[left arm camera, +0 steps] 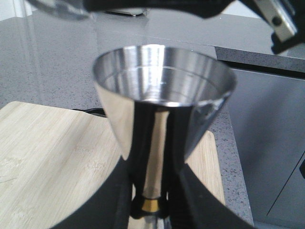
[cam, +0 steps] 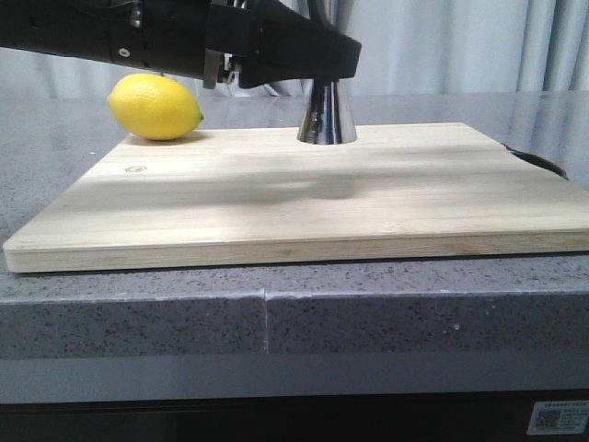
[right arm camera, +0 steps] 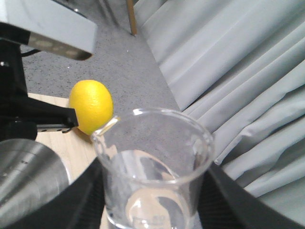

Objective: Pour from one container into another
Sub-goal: 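Tilt the beaker with the right gripper over the jigger mouth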

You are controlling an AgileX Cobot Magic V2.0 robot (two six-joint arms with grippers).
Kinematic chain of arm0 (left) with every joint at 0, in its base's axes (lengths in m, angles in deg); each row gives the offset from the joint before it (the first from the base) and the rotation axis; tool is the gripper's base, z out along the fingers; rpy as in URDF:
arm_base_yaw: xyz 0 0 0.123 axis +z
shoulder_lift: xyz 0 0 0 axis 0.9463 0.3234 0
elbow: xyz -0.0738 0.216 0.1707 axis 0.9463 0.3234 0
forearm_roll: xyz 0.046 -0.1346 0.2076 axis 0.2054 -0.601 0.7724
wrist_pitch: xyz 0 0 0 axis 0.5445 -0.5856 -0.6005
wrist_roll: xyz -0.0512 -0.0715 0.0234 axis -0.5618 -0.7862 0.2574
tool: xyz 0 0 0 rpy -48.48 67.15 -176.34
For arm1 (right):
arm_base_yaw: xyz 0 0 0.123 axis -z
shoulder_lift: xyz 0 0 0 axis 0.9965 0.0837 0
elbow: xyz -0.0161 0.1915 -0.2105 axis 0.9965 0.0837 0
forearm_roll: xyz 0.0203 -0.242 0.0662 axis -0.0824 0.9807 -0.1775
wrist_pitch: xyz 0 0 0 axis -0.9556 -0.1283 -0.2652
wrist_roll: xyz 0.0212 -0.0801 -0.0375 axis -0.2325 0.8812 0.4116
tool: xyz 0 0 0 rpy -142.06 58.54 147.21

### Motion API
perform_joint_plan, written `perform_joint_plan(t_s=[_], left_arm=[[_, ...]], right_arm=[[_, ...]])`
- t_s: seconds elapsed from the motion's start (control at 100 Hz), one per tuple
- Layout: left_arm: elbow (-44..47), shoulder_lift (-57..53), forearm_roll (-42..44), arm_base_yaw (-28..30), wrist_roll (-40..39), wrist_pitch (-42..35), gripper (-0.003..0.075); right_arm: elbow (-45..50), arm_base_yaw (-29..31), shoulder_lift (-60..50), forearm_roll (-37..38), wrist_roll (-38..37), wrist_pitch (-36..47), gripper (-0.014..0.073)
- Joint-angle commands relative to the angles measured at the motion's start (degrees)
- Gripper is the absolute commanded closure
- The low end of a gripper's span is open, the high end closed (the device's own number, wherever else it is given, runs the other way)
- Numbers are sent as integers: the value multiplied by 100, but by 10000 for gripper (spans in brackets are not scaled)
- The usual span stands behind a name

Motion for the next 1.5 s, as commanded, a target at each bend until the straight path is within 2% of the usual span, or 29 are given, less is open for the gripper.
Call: perform_joint_plan(t_s=[0.0,0.37,1.49], left_arm=[[-170,-260,-410,-48,-57,384,739],[-170,-260,-410,-48,-57,384,739],[-170,-260,-410,-48,-57,384,739]], right_arm=[[-273,-5,-153,-120,-4,-19,398],[-283,-5,-153,455,-339,-35,398],[-283,-5,-153,1306,-339,-198,398]])
